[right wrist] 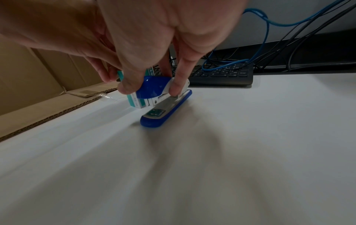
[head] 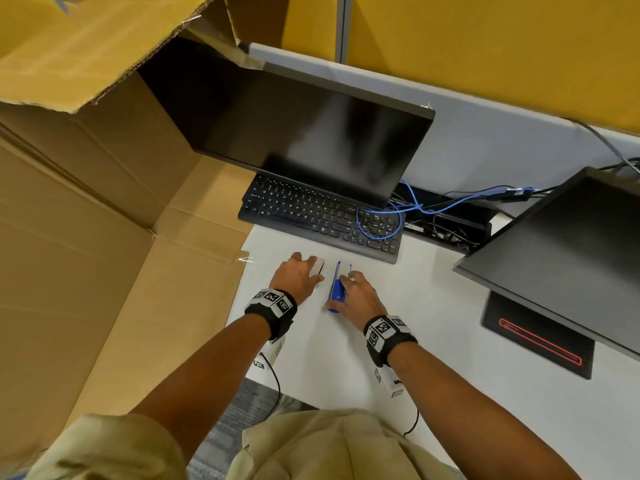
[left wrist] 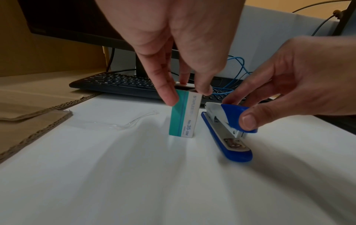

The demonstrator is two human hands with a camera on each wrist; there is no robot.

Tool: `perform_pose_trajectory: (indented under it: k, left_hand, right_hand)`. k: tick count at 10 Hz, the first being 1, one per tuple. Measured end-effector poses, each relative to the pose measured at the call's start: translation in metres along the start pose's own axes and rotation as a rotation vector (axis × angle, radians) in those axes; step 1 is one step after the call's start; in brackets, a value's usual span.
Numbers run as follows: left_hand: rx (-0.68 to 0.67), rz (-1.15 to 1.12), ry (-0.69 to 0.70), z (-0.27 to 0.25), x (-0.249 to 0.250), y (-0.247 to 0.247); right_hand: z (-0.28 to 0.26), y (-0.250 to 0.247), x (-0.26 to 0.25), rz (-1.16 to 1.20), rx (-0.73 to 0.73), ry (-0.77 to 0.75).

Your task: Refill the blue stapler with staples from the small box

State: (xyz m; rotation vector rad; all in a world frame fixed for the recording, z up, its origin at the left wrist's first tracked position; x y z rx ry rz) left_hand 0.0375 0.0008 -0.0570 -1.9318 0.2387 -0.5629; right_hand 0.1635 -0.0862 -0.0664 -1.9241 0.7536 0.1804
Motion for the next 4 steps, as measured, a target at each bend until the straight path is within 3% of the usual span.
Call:
perform_pose_trajectory:
  k: [3,4]
  left_hand:
    - [-0.012,0.018,0.019,-0.005,0.006,-0.007]
    - [0.034,0.082,0.046,-0.005,0.009,-0.011]
  right_hand:
    - [-0.006,-0.005,-0.002,0.017,0.033,-0.007]
    - [-0.005,-0.015,0.002,0.006,0.120,0.005]
Point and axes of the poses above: each hand's wrist, its own z-axis towards the middle knuckle, its own y-axis out of the palm, x = y × z, the point moved 5 cm from there along z, towards the middle knuckle, and after that the axes turned 5 degrees about y, right-handed, at the moved point
